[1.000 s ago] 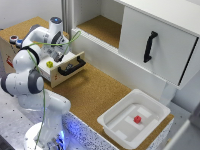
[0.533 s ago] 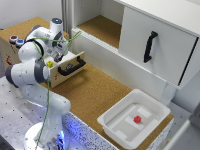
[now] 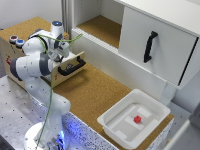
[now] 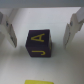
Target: Grasp the purple block, then rotate it left
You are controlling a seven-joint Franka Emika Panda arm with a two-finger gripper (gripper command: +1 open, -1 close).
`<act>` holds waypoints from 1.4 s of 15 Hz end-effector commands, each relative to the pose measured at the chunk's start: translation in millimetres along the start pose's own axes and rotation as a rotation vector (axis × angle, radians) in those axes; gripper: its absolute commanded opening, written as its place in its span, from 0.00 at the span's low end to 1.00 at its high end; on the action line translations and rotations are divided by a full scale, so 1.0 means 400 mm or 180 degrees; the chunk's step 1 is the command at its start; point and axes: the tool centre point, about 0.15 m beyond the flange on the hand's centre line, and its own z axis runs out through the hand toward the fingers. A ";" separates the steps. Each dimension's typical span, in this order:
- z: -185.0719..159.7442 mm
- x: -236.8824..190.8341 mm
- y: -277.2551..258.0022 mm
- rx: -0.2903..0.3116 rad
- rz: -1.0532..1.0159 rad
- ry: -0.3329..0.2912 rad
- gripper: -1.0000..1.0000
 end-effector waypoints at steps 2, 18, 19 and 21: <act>0.019 0.037 -0.039 -0.0540 0.0030 -0.0202 0.00; -0.057 0.128 0.048 -0.0668 -0.0176 -0.0213 0.00; -0.053 0.131 0.046 -0.0637 -0.0341 -0.0247 0.00; -0.045 0.128 0.039 -0.0570 -0.0739 -0.0283 0.00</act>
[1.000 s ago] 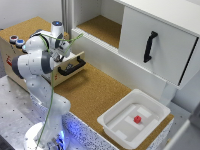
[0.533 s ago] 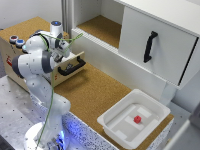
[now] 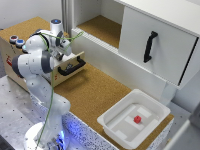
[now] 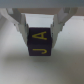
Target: Grasp the purple block, then rotate it left
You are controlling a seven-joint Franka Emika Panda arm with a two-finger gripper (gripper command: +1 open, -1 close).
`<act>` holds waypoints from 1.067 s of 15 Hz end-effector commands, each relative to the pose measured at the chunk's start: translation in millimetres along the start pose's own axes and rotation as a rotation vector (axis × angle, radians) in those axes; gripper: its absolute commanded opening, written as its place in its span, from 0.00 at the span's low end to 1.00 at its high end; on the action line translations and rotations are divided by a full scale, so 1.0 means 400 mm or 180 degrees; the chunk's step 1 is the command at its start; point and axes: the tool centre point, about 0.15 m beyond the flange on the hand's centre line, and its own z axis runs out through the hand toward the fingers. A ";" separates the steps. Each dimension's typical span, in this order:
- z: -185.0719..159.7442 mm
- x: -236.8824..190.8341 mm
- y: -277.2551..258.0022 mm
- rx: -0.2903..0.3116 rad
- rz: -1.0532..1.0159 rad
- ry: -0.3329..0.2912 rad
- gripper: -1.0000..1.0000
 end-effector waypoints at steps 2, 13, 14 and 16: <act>-0.012 0.048 -0.015 -0.0106 -0.1148 -0.0346 0.00; 0.004 -0.040 0.107 0.0243 -0.3414 -0.0038 0.00; -0.001 -0.037 0.106 0.0273 -0.3490 0.0004 0.00; -0.015 -0.031 0.103 0.0351 -0.3687 0.0091 0.00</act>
